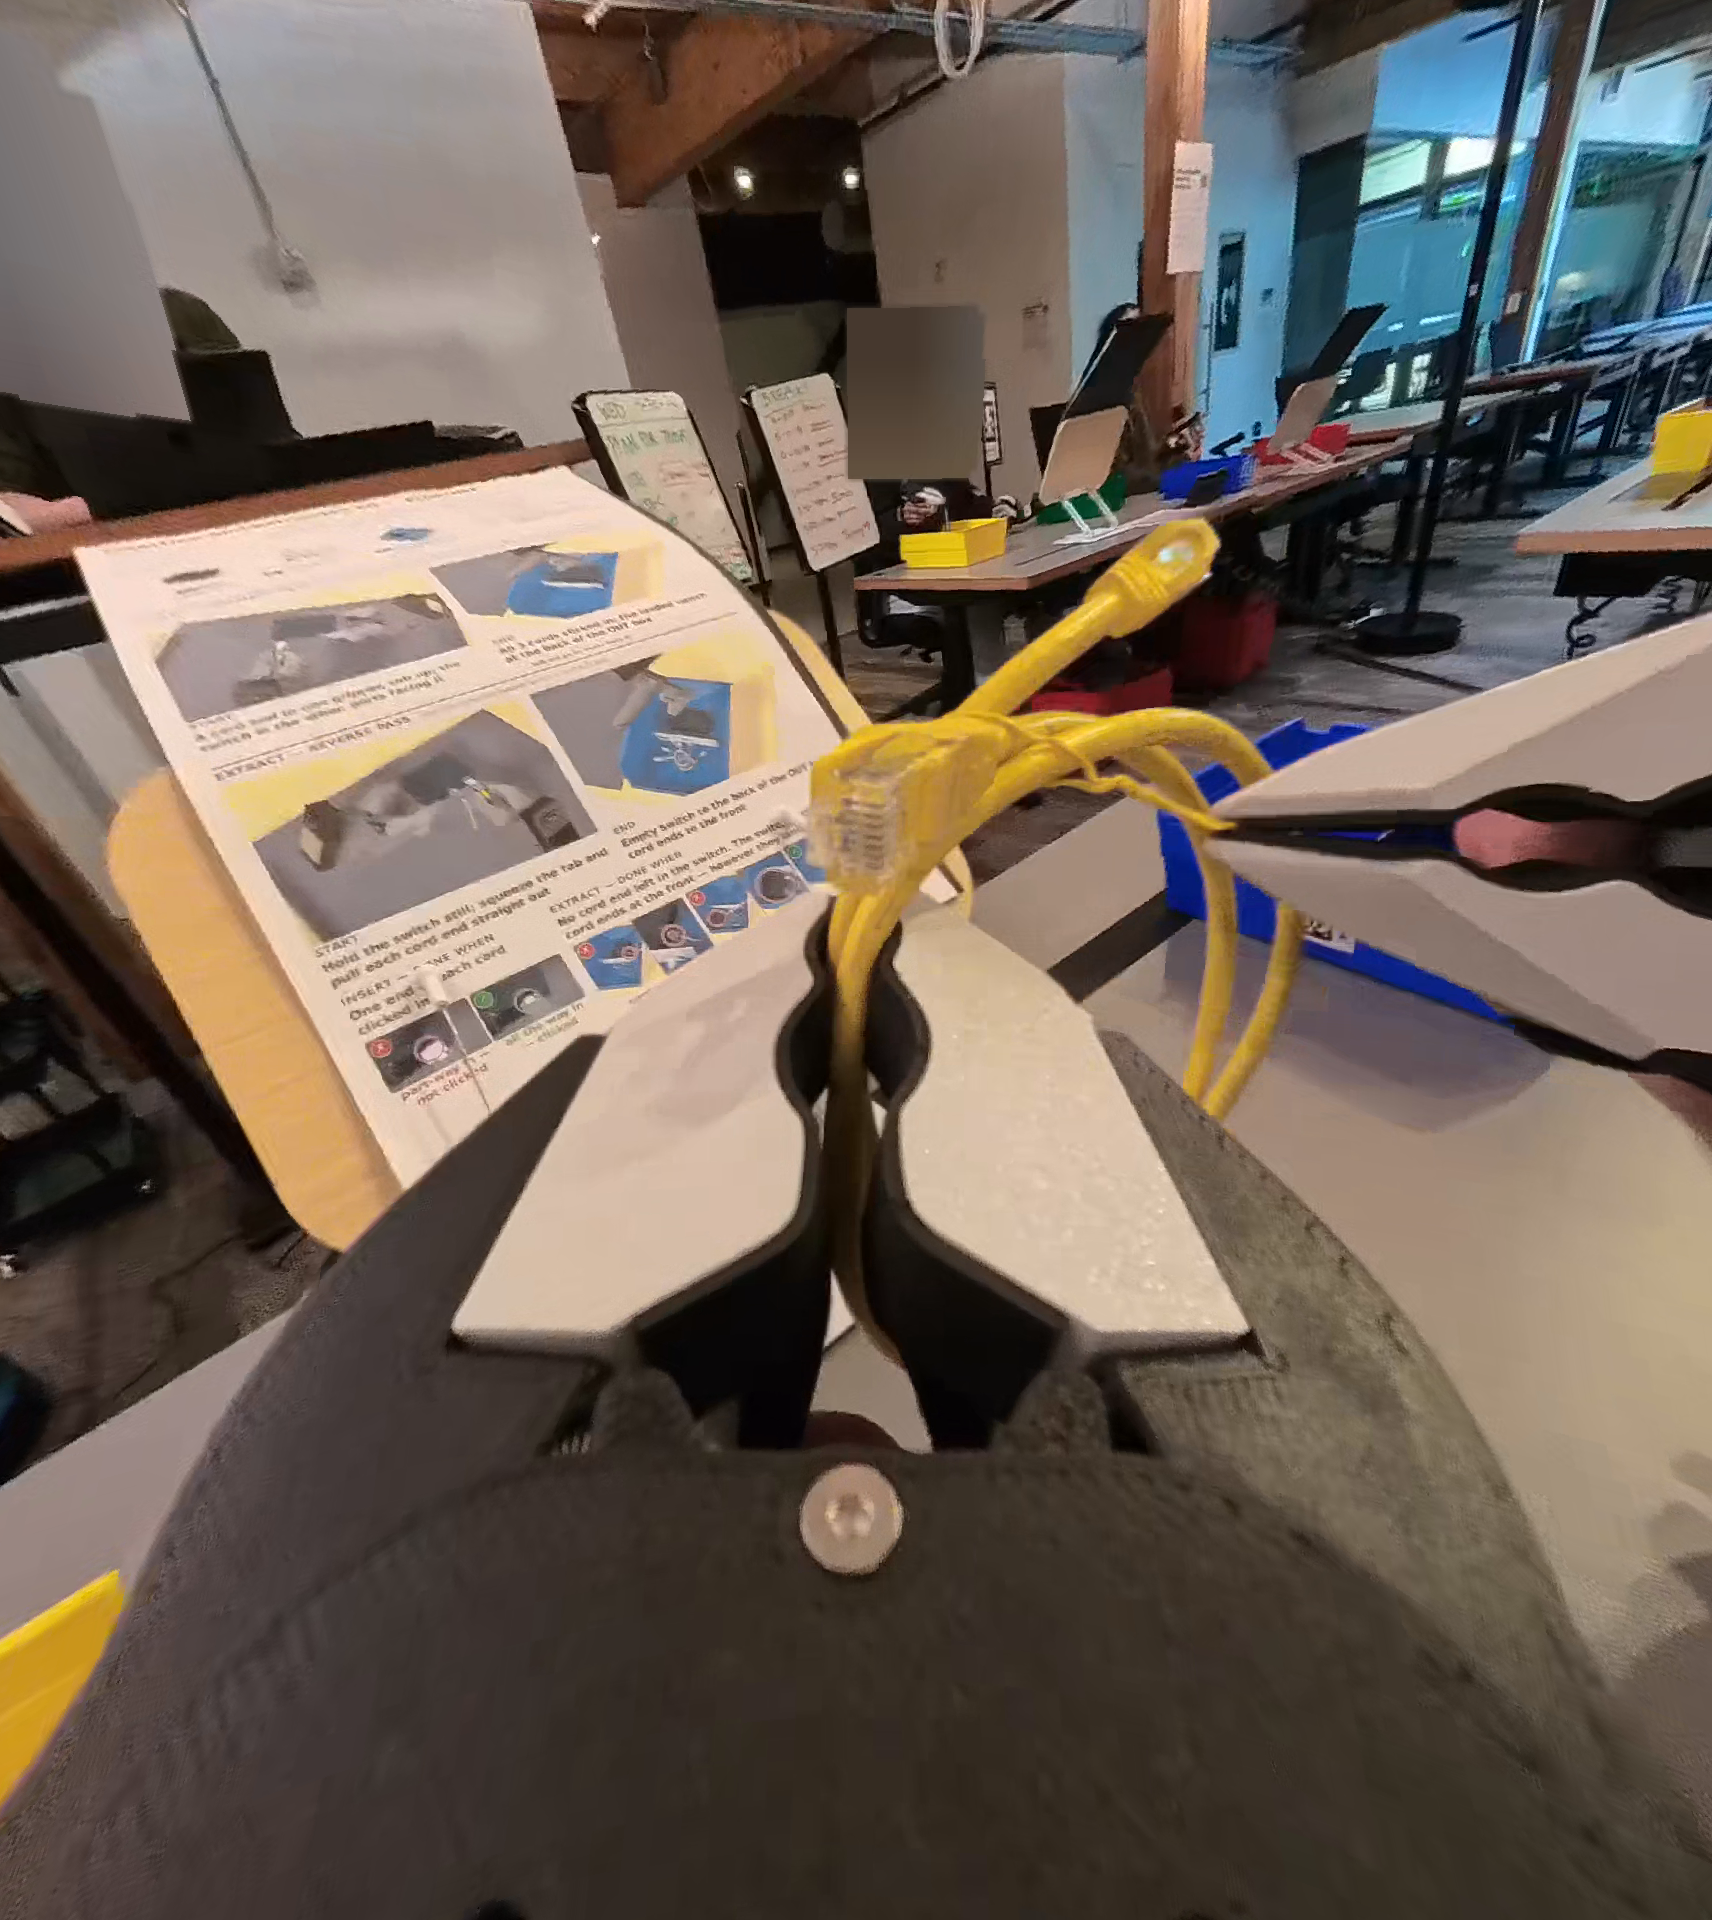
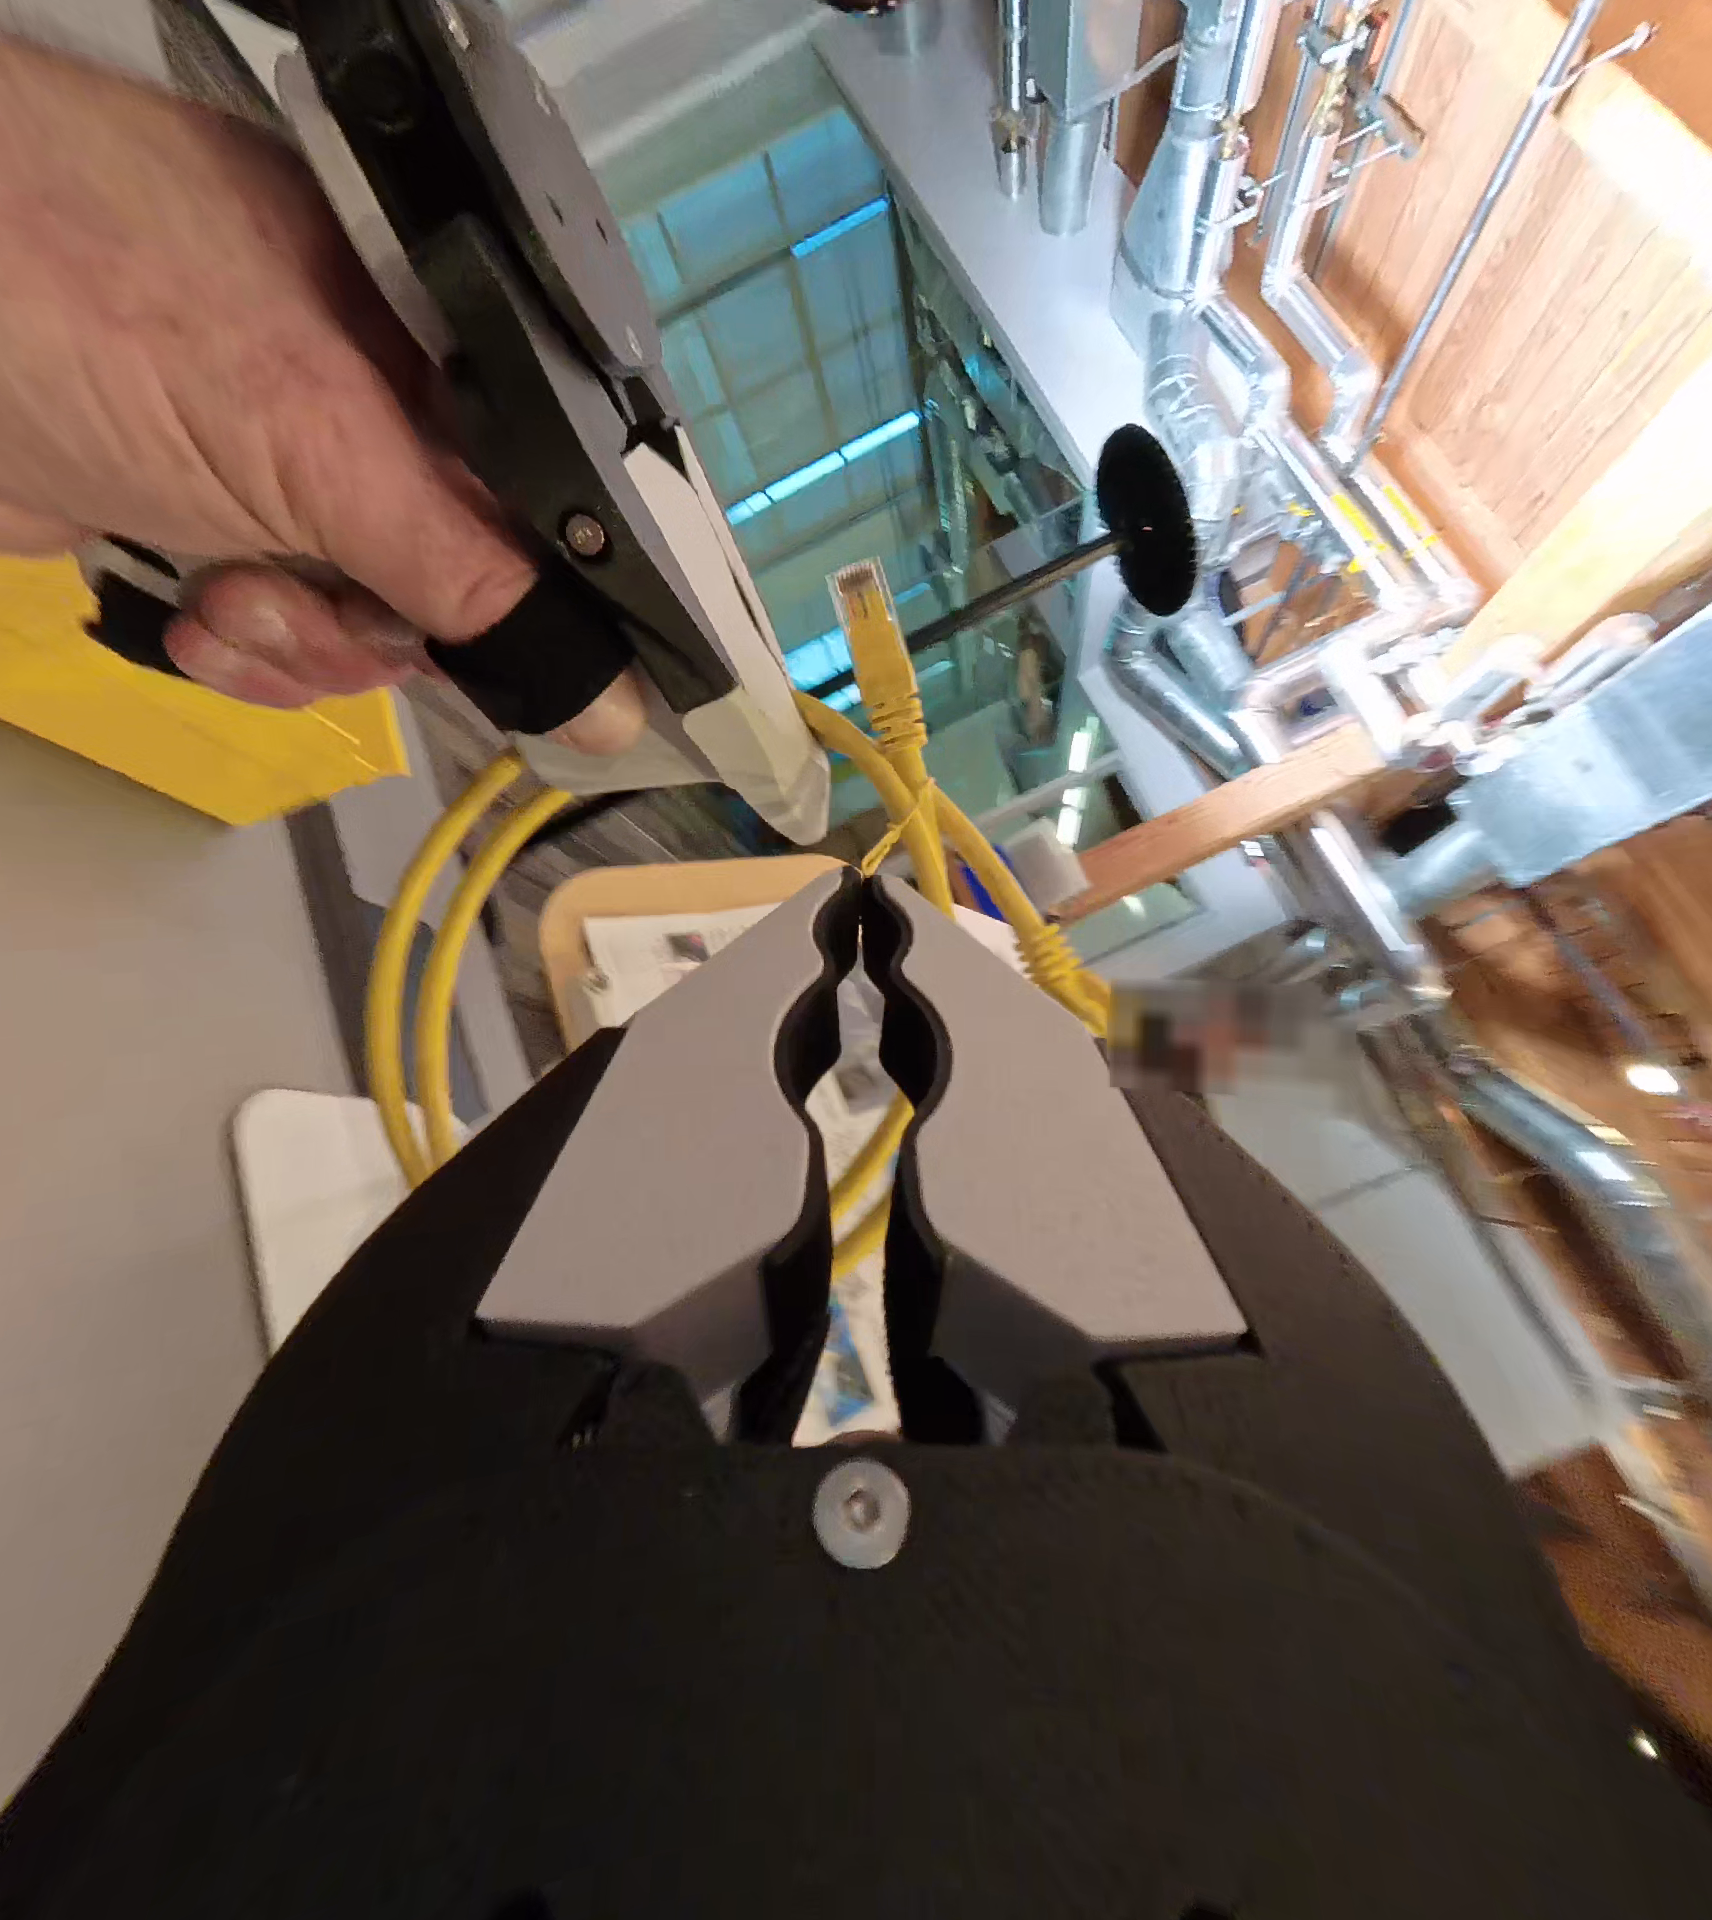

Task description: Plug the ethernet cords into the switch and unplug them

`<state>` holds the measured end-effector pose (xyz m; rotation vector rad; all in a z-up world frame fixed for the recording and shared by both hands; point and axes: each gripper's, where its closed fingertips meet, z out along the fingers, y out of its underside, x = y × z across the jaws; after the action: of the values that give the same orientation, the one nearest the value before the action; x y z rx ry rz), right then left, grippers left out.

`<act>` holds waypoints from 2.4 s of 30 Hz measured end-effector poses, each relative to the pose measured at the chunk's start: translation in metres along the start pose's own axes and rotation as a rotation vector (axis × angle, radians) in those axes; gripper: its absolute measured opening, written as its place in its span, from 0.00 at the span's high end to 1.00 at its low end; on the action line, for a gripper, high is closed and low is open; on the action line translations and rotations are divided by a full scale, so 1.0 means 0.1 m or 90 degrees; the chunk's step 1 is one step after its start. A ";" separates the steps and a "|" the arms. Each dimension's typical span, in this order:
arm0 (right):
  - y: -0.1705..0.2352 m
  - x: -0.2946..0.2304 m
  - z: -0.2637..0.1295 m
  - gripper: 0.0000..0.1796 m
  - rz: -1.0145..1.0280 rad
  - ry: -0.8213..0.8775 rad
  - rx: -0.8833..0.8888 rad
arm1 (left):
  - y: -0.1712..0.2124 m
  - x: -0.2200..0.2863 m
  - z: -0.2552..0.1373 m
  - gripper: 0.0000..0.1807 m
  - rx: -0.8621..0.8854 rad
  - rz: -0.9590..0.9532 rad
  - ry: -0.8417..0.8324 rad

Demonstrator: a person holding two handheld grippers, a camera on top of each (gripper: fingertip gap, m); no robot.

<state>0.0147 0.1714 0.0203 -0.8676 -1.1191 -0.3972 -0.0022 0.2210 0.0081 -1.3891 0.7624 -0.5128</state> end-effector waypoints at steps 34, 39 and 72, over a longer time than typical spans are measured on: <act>0.76 -0.03 0.22 1.00 0.563 -0.105 0.056 | 0.50 -0.15 0.38 0.99 -0.087 0.461 -0.176; 0.75 0.02 0.16 1.00 0.587 -0.162 0.058 | 0.59 -0.27 0.39 0.99 -0.086 0.429 -0.169; 0.59 -0.17 0.20 1.00 0.663 -0.232 0.115 | 0.43 0.03 0.34 0.99 -0.021 0.502 -0.109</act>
<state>0.0352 0.2213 -0.0151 -1.2547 -0.8610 0.7345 0.0204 0.2475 -0.0347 -1.0311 1.0936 0.2326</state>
